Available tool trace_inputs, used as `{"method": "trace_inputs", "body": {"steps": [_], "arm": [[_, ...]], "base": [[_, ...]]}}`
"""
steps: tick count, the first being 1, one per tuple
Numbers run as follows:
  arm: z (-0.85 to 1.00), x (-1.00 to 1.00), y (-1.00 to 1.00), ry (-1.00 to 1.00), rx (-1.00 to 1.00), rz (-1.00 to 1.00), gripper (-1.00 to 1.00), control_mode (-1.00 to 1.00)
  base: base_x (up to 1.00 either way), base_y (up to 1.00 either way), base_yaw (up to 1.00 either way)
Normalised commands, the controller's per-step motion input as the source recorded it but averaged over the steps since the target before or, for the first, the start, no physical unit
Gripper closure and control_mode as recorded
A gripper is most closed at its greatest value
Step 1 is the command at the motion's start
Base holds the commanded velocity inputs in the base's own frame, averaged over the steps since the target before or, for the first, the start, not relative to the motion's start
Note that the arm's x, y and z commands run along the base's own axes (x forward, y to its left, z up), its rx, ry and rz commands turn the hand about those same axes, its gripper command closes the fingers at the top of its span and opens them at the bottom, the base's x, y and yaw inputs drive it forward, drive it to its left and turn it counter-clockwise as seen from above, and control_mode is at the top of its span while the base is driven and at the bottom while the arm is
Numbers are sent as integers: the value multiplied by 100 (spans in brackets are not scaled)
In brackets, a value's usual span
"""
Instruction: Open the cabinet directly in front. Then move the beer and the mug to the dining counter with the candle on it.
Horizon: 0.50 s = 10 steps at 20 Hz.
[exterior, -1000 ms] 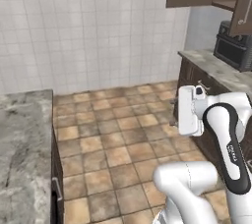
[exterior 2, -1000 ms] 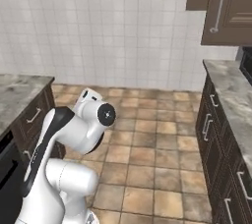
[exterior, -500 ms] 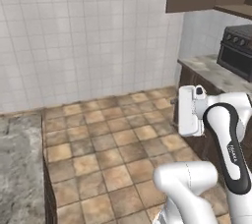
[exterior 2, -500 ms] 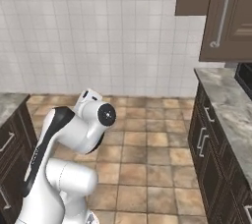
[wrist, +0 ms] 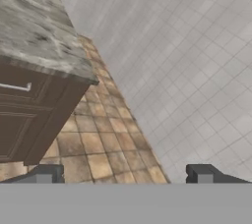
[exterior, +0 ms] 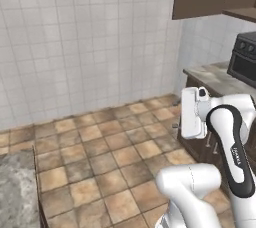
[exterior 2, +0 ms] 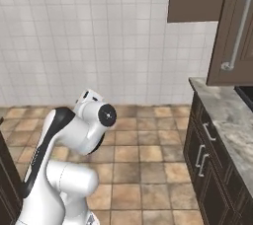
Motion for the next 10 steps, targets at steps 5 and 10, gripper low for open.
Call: {"method": "trace_inputs", "body": {"steps": [5,10], "arm": [[0,0,0,0,0,0,-100,100],[0,0,0,0,0,0,-100,100]], "base": [[62,0,-21],[64,0,-25]]}}
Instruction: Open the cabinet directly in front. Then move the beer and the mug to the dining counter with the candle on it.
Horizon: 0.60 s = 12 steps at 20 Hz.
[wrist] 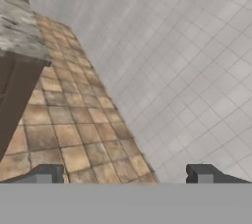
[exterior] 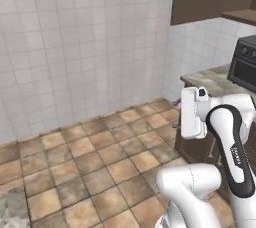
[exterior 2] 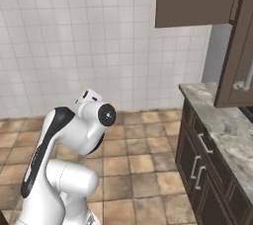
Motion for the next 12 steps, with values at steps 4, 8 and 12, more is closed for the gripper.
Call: {"method": "trace_inputs", "body": {"steps": [4,8,12], "arm": [[0,0,0,0,0,0,-100,100],[0,0,0,0,0,0,-100,100],[0,0,0,0,0,0,-100,100]], "base": [[63,-15,-27],[55,-35,-30],[51,-37,-34]]}}
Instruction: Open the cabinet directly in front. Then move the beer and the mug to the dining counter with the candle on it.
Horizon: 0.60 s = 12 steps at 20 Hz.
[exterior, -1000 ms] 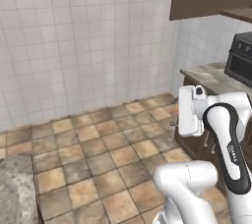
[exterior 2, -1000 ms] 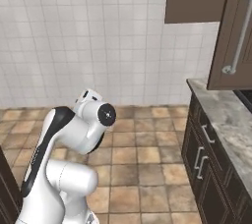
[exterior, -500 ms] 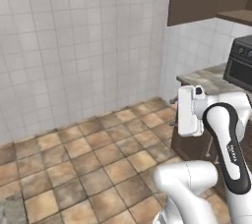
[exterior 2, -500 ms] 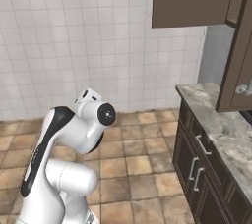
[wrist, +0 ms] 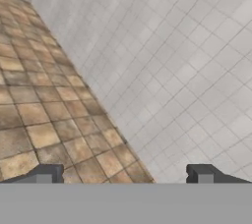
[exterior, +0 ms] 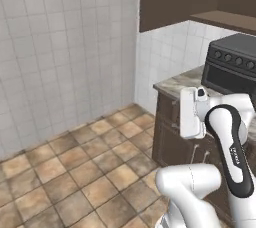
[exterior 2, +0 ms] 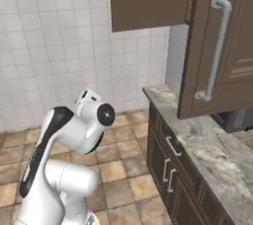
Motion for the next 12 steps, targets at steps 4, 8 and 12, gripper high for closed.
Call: {"method": "trace_inputs", "body": {"steps": [4,8,12], "arm": [[0,0,0,0,0,0,-100,100],[0,0,0,0,0,0,-100,100],[0,0,0,0,0,0,-100,100]], "base": [[49,-33,-39],[55,3,-40],[69,46,-35]]}}
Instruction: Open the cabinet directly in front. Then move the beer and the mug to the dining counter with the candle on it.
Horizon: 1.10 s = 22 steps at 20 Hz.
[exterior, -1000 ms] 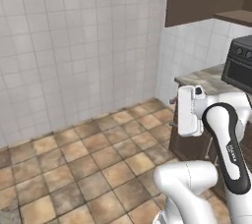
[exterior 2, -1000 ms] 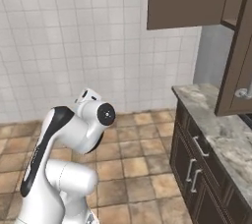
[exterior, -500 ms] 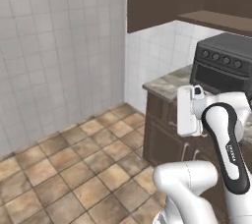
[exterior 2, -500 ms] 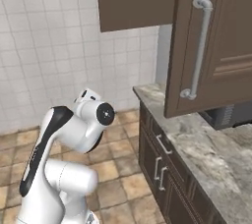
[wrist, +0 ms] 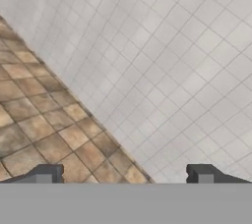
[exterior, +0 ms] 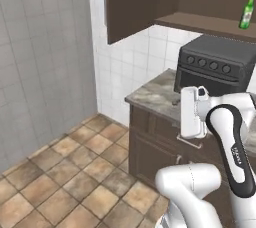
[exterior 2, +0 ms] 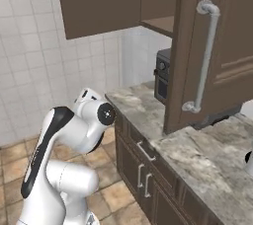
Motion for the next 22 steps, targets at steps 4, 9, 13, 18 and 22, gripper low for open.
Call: {"method": "trace_inputs", "body": {"steps": [4,9,13,18,22], "arm": [[0,0,0,0,0,0,-100,100],[0,0,0,0,0,0,-100,100],[0,0,0,0,0,0,-100,100],[0,0,0,0,0,0,-100,100],[0,0,0,0,0,0,-100,100]], "base": [[74,56,-32],[26,14,-30],[0,-37,-28],[3,-35,-30],[36,-1,-34]]}}
